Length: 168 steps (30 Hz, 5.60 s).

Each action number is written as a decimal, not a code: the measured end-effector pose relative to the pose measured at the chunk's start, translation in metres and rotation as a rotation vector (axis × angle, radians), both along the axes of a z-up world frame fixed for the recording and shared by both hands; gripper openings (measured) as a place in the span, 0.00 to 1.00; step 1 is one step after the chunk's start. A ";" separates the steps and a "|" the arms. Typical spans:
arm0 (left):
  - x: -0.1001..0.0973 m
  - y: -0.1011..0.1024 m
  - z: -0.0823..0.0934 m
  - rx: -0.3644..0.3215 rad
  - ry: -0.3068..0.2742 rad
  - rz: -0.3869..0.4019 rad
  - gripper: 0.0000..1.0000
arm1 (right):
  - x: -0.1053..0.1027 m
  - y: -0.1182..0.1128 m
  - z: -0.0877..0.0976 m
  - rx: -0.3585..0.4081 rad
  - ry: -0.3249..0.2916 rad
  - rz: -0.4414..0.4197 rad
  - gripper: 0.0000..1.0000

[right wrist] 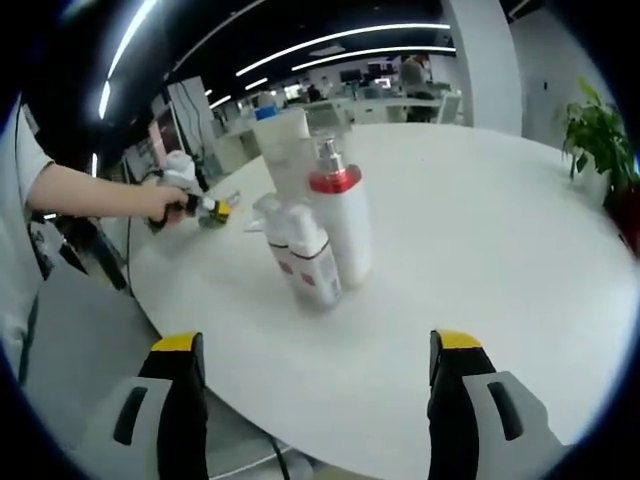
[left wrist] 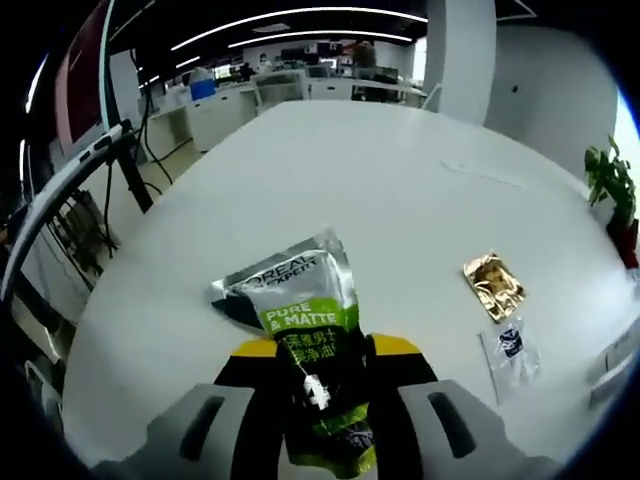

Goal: Arrange the skincare products in the storage area until every visible bottle or jar stands upright without overlapping.

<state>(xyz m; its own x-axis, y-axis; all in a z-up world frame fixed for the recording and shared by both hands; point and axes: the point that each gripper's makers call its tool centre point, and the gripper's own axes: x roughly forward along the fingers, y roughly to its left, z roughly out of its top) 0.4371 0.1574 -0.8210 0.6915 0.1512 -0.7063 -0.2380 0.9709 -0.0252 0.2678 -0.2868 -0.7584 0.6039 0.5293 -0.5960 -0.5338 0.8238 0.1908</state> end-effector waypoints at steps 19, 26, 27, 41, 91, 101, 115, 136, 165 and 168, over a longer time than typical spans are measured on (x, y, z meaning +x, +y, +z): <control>-0.013 -0.047 0.049 -0.007 -0.165 -0.284 0.05 | -0.005 0.017 0.015 0.022 -0.030 0.031 0.92; -0.040 -0.068 0.070 0.023 -0.209 -0.405 0.05 | -0.009 0.030 0.021 0.029 -0.041 0.061 0.92; -0.045 -0.071 0.073 0.027 -0.215 -0.424 0.05 | -0.010 0.031 0.021 0.030 -0.044 0.067 0.92; -0.091 -0.107 0.106 -0.004 -0.274 -0.542 0.06 | -0.022 0.044 0.036 0.048 -0.078 0.084 0.91; -0.230 -0.258 0.194 -0.301 -0.430 -0.989 0.07 | -0.049 0.164 0.154 0.532 -0.159 0.385 0.45; -0.234 -0.272 0.206 -0.365 -0.475 -0.943 0.08 | -0.033 0.157 0.168 0.762 -0.054 0.265 0.23; -0.241 -0.290 0.207 -0.359 -0.500 -0.892 0.31 | -0.045 0.144 0.178 0.875 0.017 0.271 0.02; -0.234 -0.242 0.231 -0.486 -0.608 -0.849 0.59 | -0.040 0.133 0.191 0.949 0.026 0.255 0.01; -0.258 -0.280 0.263 -1.109 -0.539 -0.894 0.26 | -0.058 0.139 0.242 1.074 0.015 0.407 0.01; -0.258 -0.276 0.270 -1.147 -0.561 -0.867 0.24 | -0.055 0.137 0.239 1.066 0.020 0.391 0.01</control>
<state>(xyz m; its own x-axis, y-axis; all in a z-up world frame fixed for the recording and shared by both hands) 0.1795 -0.1183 -0.5514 0.4850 -0.8481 0.2135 0.6646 0.1987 -0.7203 0.2126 -0.1502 -0.5197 0.2810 0.9228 0.2635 -0.7080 0.0140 0.7061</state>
